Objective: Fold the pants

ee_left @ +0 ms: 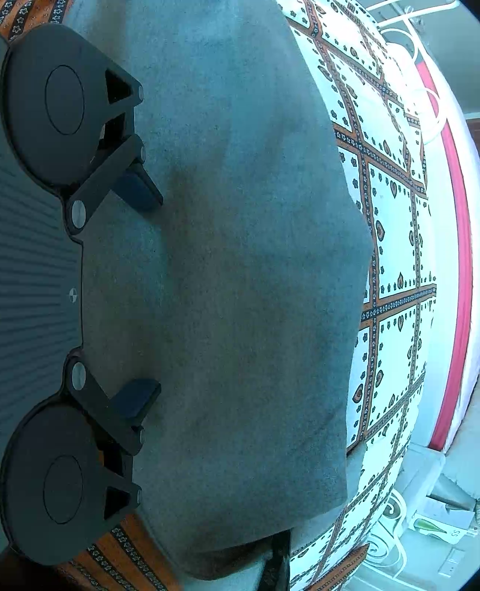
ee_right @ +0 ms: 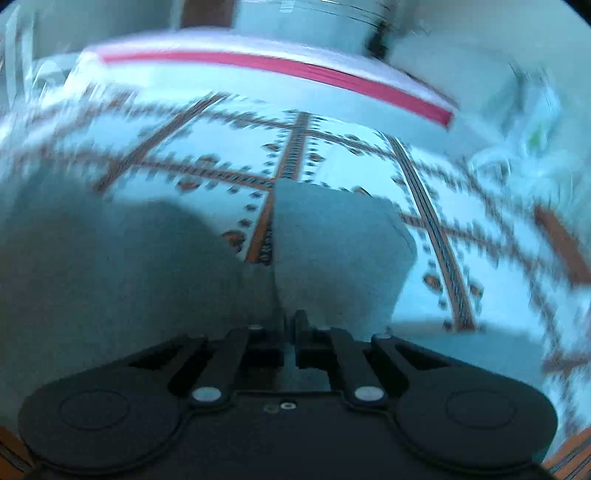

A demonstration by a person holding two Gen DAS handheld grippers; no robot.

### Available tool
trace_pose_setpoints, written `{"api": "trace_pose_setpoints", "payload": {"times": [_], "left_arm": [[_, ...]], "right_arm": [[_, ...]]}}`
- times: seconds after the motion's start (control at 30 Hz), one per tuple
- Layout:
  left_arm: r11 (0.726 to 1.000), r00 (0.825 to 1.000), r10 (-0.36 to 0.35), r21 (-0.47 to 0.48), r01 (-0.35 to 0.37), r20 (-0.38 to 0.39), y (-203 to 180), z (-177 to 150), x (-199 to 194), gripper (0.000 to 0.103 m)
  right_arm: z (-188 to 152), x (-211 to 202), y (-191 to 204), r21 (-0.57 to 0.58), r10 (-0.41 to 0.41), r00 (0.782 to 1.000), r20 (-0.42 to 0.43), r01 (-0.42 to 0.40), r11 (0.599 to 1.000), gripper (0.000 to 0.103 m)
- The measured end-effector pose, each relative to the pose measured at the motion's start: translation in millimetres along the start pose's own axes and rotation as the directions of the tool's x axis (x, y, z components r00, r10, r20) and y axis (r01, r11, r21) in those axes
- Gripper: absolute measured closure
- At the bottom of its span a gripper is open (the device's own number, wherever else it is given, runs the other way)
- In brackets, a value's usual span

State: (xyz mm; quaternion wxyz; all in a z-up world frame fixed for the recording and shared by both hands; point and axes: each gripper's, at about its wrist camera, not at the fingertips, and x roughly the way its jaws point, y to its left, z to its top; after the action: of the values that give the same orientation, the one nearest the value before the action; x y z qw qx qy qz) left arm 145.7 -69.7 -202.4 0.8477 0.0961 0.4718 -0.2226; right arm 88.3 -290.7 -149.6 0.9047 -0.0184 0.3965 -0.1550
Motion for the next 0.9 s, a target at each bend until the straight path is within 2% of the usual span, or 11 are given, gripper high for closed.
{"api": "trace_pose_setpoints", "payload": {"times": [0.1, 0.23, 0.27, 0.33, 0.4, 0.47, 0.53, 0.63, 0.77, 0.87, 0.9], "left_arm": [[1.0, 1.0, 0.01, 0.006, -0.01, 0.001, -2.0, 0.0, 1.2, 0.006], [1.0, 1.0, 0.013, 0.009, -0.013, 0.002, -2.6, -1.2, 0.9, 0.006], [1.0, 1.0, 0.014, 0.012, -0.014, 0.002, -2.7, -1.2, 0.7, 0.006], [1.0, 1.0, 0.019, 0.017, -0.019, 0.003, -3.5, -2.2, 0.9, 0.006], [0.999, 1.0, 0.024, 0.023, -0.024, 0.005, -4.2, -2.9, 1.6, 0.005], [0.999, 1.0, 0.028, 0.023, -0.028, 0.006, -4.5, -3.6, 1.9, 0.005], [0.999, 1.0, 0.03, 0.024, -0.03, 0.004, -4.5, -3.5, 2.3, 0.004], [0.999, 1.0, 0.031, 0.02, -0.031, -0.001, -4.6, -2.7, 3.0, 0.003], [0.999, 1.0, 0.029, 0.02, -0.029, 0.0, -4.6, -2.9, 3.3, 0.003], [1.0, 1.0, 0.022, 0.023, -0.022, 0.001, -2.9, -4.0, 3.2, 0.002], [1.0, 1.0, 0.02, 0.023, -0.02, 0.001, -2.4, -4.1, 3.3, 0.002]], "right_arm": [[-1.3, -18.2, -27.4, 0.122, 0.023, 0.999, 0.038, -0.027, 0.992, 0.103], [-18.0, -74.0, -67.0, 0.303, 0.009, 0.988, 0.156, -0.057, 0.951, 0.103], [-29.9, -79.8, -78.1, 0.357, 0.003, 0.99, 0.144, -0.055, 0.932, 0.103], [-60.8, -73.0, -102.3, 0.482, 0.009, 0.998, 0.056, -0.035, 0.876, 0.103], [-82.7, -56.7, -111.7, 0.514, 0.008, 0.999, -0.04, 0.014, 0.858, 0.103], [-88.5, -48.1, -104.3, 0.435, -0.016, 0.996, -0.09, 0.054, 0.899, 0.099], [-83.7, -54.1, -91.0, 0.312, -0.081, 0.995, -0.049, 0.093, 0.945, 0.089], [-71.1, -61.4, -70.7, 0.11, -0.134, 0.99, 0.039, 0.129, 0.986, 0.087], [-53.3, -53.9, -52.4, -0.066, -0.142, 0.985, 0.101, 0.149, 0.987, 0.063], [-43.1, -51.8, -38.7, -0.21, -0.156, 0.982, 0.105, 0.175, 0.962, 0.06], [-42.3, -56.8, -38.2, -0.23, -0.134, 0.985, 0.109, 0.156, 0.961, 0.059]]}}
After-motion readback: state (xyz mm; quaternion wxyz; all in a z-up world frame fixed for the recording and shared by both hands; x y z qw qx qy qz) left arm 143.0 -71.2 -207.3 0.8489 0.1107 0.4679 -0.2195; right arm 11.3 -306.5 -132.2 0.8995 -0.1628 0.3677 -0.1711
